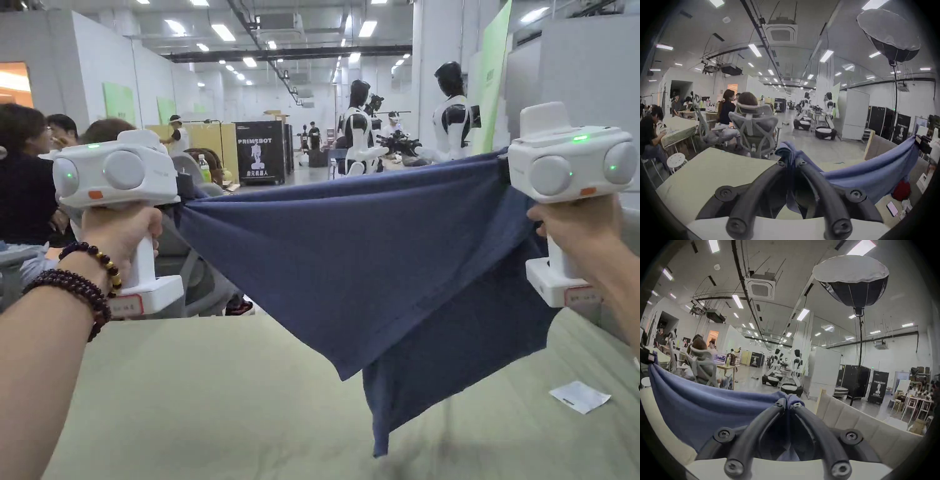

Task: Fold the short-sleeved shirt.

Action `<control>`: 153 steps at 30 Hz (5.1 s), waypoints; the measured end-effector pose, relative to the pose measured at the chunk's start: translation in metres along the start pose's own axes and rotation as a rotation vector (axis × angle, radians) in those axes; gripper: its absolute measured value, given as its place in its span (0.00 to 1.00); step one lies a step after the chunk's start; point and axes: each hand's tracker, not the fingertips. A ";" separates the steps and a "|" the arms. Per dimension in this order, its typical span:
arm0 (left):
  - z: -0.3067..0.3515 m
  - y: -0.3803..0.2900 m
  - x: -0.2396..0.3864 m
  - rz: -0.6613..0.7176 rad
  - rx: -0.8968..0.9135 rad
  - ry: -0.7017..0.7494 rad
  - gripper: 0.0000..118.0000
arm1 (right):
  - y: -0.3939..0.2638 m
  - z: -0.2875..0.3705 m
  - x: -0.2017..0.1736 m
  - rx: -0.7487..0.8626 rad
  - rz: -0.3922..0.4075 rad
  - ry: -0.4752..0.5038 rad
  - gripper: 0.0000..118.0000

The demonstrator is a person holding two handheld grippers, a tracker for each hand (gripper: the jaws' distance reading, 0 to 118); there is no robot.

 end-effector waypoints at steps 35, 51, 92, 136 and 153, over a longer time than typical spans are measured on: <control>0.218 -0.317 -0.016 0.150 -0.261 -0.062 0.04 | -0.260 0.264 0.010 -0.321 -0.044 0.188 0.04; 0.271 -0.423 -0.003 0.018 -0.547 0.038 0.05 | -0.369 0.322 0.028 -0.709 0.012 0.189 0.04; 0.255 -0.419 -0.005 0.072 -0.641 0.200 0.71 | -0.327 0.330 -0.007 -0.512 0.003 0.181 0.00; 0.261 -0.405 0.014 0.159 -0.580 0.173 0.06 | -0.386 -0.105 -0.094 -0.881 0.240 0.605 0.61; 0.205 -0.293 0.017 0.042 -0.345 0.096 0.06 | -0.254 -0.034 -0.043 -0.595 0.275 0.428 0.03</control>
